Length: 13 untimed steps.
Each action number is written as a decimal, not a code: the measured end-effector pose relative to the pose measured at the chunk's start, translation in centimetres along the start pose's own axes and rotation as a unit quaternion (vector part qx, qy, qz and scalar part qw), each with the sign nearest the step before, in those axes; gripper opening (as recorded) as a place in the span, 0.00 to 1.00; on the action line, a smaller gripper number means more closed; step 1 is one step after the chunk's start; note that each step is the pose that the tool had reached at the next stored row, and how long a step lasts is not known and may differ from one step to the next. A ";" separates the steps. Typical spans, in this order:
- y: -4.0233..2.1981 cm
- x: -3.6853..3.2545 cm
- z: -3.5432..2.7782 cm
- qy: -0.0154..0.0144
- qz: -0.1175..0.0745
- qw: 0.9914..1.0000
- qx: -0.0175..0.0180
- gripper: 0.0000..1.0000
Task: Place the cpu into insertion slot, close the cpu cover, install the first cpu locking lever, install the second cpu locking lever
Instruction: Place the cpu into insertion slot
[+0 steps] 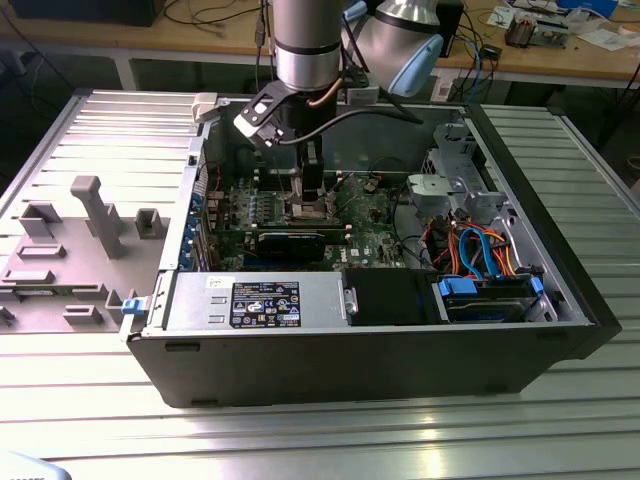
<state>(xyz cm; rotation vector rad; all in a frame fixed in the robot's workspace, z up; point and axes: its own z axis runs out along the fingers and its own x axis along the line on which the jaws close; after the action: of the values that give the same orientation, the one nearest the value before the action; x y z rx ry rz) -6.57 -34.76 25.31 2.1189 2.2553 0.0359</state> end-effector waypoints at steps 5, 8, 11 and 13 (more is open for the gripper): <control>0.00 0.00 0.10 0.000 0.000 1.000 0.000 0.55; -0.01 0.00 0.16 0.000 0.000 1.000 0.000 0.55; -0.01 0.00 0.21 0.000 0.000 1.000 0.000 0.55; -0.01 0.00 0.27 0.000 0.000 1.000 0.000 0.55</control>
<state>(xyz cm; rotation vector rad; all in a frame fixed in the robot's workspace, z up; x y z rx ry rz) -6.57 -34.76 25.05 2.1189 2.2553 0.0359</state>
